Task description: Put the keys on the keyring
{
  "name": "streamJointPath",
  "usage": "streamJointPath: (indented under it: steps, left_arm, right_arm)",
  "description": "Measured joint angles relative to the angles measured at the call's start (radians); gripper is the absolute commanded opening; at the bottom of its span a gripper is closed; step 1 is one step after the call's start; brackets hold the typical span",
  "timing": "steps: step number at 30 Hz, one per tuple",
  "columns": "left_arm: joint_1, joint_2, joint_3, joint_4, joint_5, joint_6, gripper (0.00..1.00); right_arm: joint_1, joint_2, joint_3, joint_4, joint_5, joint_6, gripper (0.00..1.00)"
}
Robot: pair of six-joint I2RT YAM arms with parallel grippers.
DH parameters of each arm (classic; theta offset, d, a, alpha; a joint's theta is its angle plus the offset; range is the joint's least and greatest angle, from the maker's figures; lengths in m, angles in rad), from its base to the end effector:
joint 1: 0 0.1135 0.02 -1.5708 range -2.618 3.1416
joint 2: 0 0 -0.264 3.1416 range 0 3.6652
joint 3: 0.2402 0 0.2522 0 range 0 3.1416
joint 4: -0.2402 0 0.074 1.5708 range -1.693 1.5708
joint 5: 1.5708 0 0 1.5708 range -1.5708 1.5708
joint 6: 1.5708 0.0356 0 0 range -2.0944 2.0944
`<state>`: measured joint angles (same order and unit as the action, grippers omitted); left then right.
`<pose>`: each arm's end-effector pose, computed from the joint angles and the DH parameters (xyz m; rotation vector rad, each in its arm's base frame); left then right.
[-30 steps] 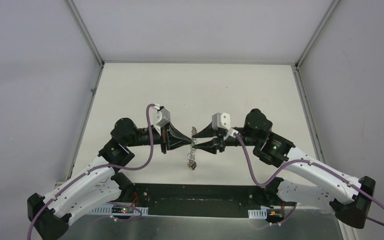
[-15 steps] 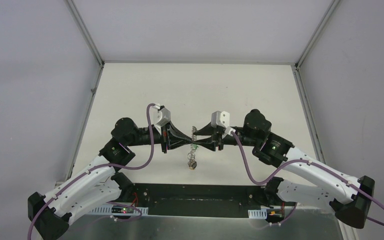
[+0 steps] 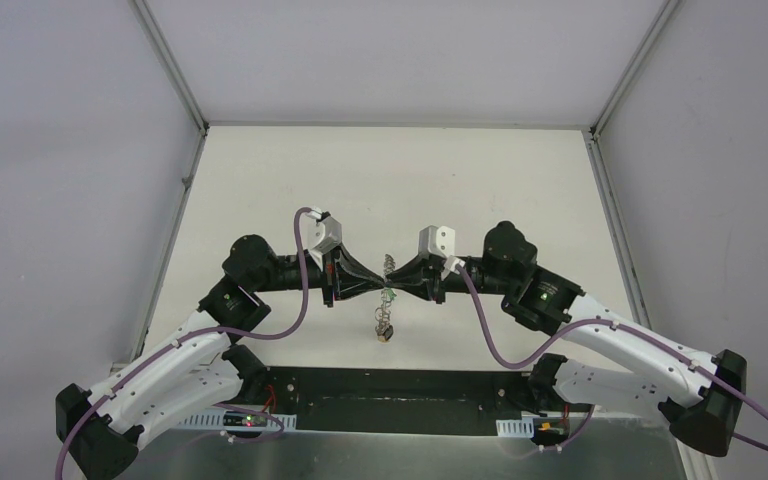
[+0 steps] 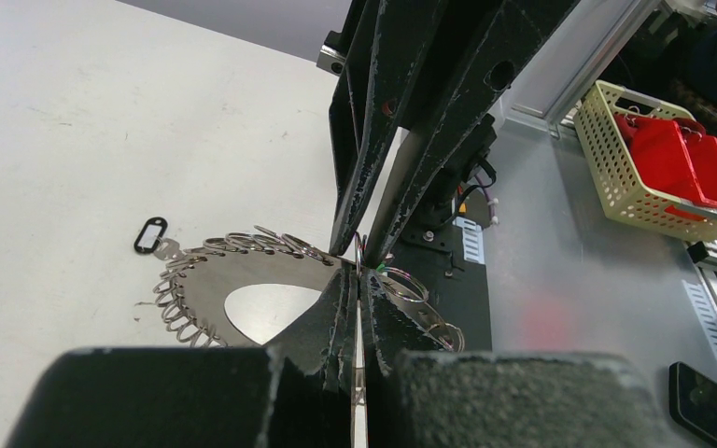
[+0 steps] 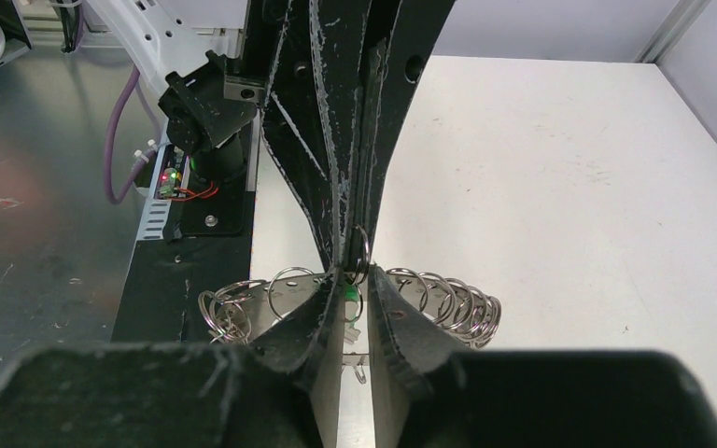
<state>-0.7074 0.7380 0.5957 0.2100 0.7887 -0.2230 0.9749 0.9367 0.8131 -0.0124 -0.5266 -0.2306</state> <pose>0.1162 -0.1326 0.3225 1.0314 1.3257 -1.3073 0.1075 0.1904 0.3413 -1.3268 1.2044 0.9914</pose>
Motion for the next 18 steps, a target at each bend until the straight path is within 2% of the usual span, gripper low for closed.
streamJointPath:
  steps: [5,12,18]
  left_arm:
    - [0.000,0.001,0.000,0.000,0.001,0.000,0.00]
    - [0.001,0.000,0.000,0.000,0.001,0.000,0.00]
    - [0.002,0.000,0.000,-0.001,0.000,0.001,0.00]
  right_arm:
    - [0.000,0.003,0.000,0.005,-0.004,0.001,0.13]
    - [-0.004,0.006,0.000,0.013,-0.016,0.016,0.00]
    - [-0.008,0.010,0.000,0.015,-0.025,0.027,0.00]
